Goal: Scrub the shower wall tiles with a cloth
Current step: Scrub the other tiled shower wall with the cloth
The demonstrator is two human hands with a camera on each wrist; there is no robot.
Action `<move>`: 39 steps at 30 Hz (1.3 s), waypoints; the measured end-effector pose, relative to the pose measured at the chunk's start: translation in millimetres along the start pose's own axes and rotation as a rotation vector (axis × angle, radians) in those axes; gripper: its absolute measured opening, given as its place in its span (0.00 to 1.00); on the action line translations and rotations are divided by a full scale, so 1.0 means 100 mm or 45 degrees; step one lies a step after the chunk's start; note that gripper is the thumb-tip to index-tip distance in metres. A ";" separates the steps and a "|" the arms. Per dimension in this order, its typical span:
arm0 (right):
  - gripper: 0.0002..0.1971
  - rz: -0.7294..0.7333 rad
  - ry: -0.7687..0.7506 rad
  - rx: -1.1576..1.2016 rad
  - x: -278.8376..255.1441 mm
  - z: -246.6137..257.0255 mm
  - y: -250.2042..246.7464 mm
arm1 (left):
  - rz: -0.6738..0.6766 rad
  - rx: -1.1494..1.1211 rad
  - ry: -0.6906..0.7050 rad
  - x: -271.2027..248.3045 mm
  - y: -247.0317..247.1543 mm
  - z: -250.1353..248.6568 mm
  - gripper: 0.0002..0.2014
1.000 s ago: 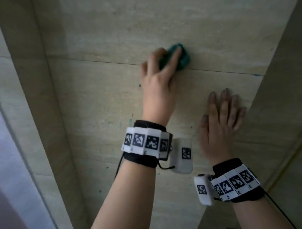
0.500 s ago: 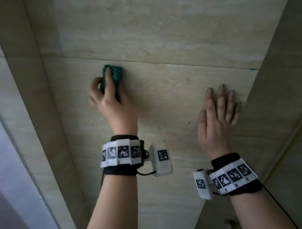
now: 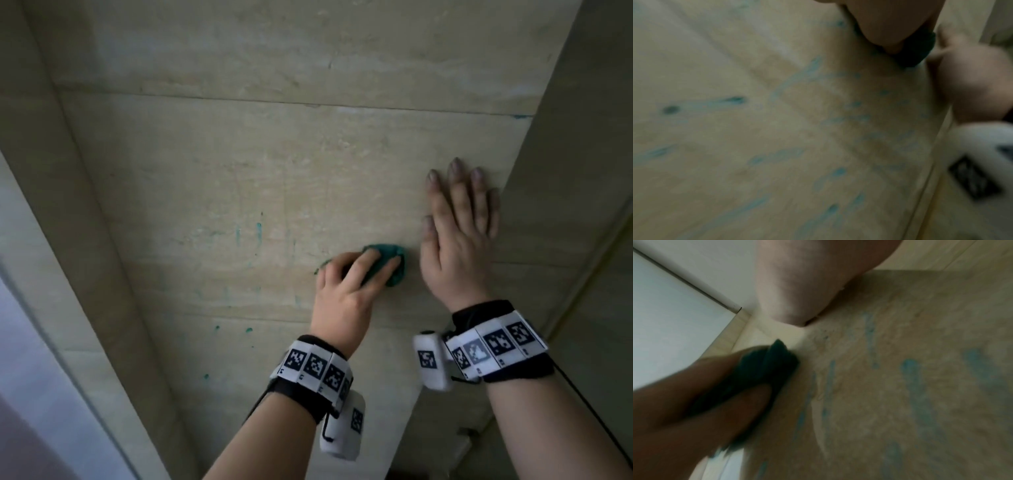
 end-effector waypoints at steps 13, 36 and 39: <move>0.24 0.035 0.043 0.044 -0.11 -0.09 -0.04 | -0.200 -0.119 -0.202 0.74 -0.34 0.07 0.22; 0.25 0.063 0.040 0.020 0.19 0.52 0.18 | -0.403 0.133 -0.351 0.62 -0.87 0.85 0.23; 0.26 0.086 0.063 -0.001 0.31 0.74 0.27 | -0.464 0.095 -0.351 0.65 -0.99 1.08 0.24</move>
Point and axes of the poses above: each hand's wrist, its own x-axis towards the middle knuckle, its own y-axis out of the palm, z = x × y, the point moved 7 cm from there along x, towards the middle knuckle, and after that the axes turned 4 degrees about x, right-handed, at the moved point
